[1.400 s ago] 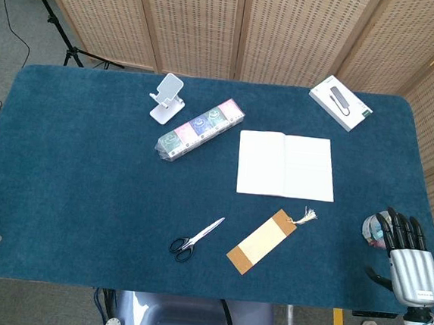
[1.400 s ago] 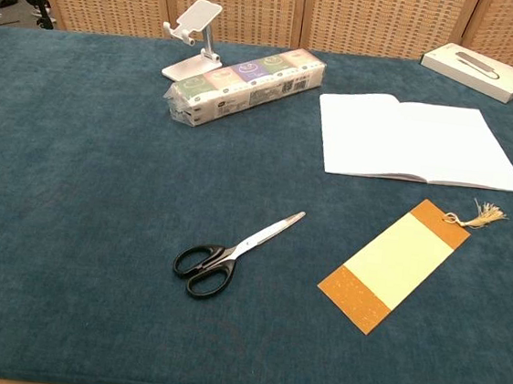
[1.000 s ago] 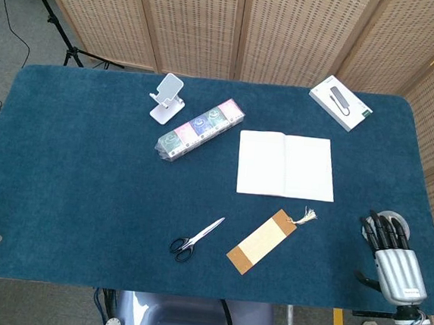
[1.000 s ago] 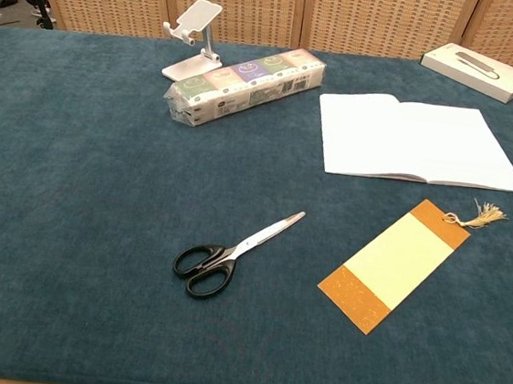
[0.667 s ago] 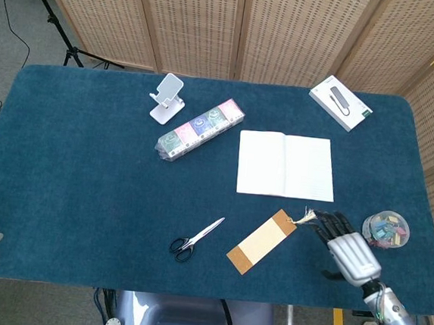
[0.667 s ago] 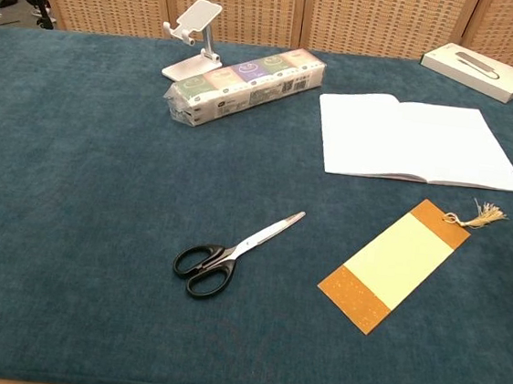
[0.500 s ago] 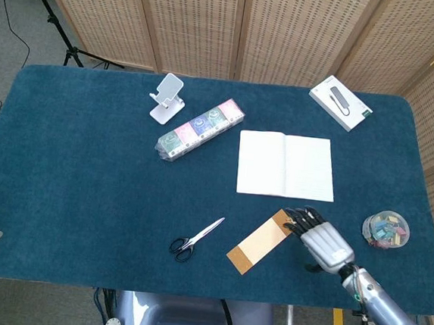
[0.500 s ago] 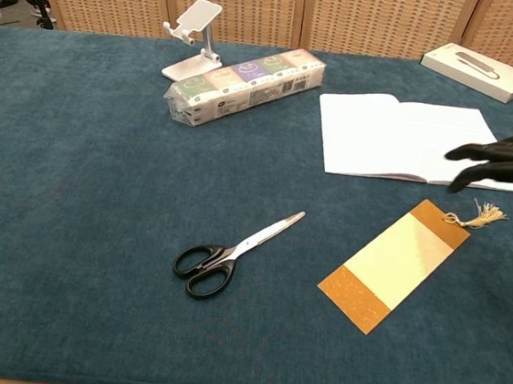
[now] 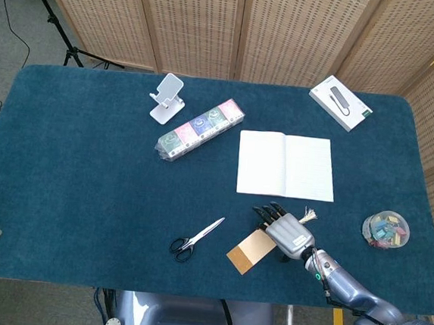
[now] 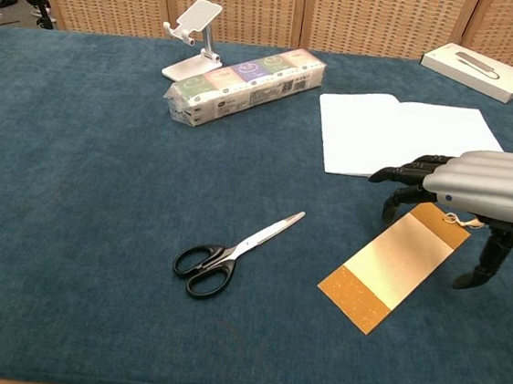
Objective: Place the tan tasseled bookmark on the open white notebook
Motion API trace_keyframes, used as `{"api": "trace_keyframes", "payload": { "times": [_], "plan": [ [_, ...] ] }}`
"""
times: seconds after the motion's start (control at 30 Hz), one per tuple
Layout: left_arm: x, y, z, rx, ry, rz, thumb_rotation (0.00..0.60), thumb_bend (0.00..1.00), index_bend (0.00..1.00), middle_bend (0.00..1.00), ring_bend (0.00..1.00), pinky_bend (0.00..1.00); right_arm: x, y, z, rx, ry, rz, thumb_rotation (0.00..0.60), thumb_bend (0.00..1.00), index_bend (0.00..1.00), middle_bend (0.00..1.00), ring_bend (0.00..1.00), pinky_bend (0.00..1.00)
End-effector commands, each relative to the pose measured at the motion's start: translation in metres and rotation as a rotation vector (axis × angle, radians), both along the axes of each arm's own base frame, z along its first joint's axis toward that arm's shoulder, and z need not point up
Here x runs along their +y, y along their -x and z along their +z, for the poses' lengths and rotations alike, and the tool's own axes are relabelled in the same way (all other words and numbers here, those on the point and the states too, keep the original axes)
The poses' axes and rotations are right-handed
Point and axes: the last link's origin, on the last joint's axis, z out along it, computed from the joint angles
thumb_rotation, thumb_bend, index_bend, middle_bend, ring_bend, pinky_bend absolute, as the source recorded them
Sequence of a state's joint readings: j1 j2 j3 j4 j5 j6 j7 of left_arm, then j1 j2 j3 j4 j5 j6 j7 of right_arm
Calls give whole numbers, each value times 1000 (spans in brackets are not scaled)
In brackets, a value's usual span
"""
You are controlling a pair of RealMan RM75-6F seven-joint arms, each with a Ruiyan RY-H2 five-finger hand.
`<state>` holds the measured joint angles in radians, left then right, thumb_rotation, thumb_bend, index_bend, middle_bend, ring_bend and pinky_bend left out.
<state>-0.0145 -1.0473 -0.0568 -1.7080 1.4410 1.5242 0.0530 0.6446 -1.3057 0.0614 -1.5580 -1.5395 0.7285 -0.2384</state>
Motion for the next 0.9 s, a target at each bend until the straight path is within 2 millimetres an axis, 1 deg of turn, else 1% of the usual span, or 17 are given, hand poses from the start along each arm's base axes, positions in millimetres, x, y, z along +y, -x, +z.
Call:
{"api": "trace_keyframes", "payload": {
  "times": [0.03, 0.2, 0.4, 0.63, 0.77, 0.9],
  "plan": [
    [0, 0, 0, 1, 3, 1, 600, 0, 0, 0, 0, 0, -1, 0, 0, 16, 4, 1, 600, 131, 257, 0, 0, 0],
    [0, 0, -2, 5, 9, -1, 600, 0, 0, 0, 0, 0, -1, 1, -2, 38, 8, 16, 600, 131, 257, 0, 0, 0],
    [0, -1, -3, 9, 7, -4, 600, 0, 0, 0, 0, 0, 1, -1, -10, 69, 6, 48, 600, 131, 257, 0, 0, 0],
    [1, -1, -3, 8, 8, 0, 600, 0, 0, 0, 0, 0, 1, 4, -15, 113, 6, 66, 600, 131, 257, 0, 0, 0],
    [1, 0, -3, 6, 8, 2, 600, 0, 0, 0, 0, 0, 2, 5, -17, 108, 5, 59, 600, 131, 260, 0, 0, 0],
    [2, 0, -3, 3, 10, 2, 600, 0, 0, 0, 0, 0, 3, 4, -22, 67, 10, 64, 600, 131, 264, 0, 0, 0]
  ]
}}
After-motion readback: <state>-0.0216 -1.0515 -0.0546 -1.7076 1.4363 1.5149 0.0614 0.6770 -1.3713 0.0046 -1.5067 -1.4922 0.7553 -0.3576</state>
